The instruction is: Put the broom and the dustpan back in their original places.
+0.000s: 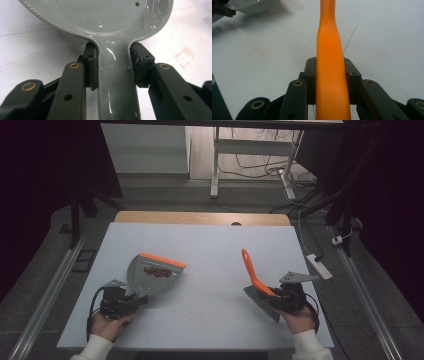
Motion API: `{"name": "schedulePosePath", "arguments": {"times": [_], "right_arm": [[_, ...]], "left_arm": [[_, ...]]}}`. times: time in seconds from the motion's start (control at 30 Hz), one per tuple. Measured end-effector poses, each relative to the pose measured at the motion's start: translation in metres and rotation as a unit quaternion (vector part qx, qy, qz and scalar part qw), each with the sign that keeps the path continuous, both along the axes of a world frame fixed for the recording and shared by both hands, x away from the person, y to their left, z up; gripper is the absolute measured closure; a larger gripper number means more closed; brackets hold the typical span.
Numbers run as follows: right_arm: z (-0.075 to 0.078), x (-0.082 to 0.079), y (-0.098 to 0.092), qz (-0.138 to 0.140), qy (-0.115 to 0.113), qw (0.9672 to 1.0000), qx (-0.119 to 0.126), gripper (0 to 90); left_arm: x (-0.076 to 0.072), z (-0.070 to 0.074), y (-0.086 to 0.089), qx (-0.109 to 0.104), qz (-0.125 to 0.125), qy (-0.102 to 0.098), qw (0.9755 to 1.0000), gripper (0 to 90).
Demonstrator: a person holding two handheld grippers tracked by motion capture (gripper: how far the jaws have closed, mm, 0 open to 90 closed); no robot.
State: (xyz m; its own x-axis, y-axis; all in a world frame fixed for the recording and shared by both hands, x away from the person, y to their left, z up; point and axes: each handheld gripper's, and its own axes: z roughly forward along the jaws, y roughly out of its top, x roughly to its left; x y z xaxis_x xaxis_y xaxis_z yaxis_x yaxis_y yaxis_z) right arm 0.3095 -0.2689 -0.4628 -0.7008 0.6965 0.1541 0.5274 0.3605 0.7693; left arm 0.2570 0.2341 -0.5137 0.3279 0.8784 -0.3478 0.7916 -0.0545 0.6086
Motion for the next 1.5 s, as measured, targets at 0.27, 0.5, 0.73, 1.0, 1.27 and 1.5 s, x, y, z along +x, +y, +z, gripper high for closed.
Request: {"name": "schedulePosePath", "arguments": {"times": [0.27,0.5,0.73,1.0,1.27,1.5], "right_arm": [[-0.006,0.003,0.001,0.003,0.028,0.9996,-0.005,69.9],[-0.012,0.009,0.001,0.0,0.045,0.999,0.0,70.0],[-0.019,0.017,0.0,-0.005,0.063,0.998,0.007,69.9],[-0.025,0.026,-0.004,-0.019,0.077,0.9969,0.005,69.9],[-0.028,0.033,-0.01,-0.025,0.083,0.9962,0.005,69.5],[-0.032,0.04,-0.014,-0.036,0.084,0.9957,-0.013,64.8]], "left_arm": [[0.002,-0.003,0.005,-0.003,0.031,-0.001,0.9995,61.6],[0.003,-0.005,0.007,-0.005,0.046,0.0,0.9989,61.6],[0.005,-0.007,0.005,-0.003,0.052,0.001,0.9986,61.6],[0.01,-0.01,0.005,0.003,0.066,0.01,0.9978,61.6],[0.013,-0.014,0.004,0.008,0.072,0.018,0.9972,61.5],[0.014,-0.017,0.004,0.009,0.067,0.027,0.9974,61.3]]}}
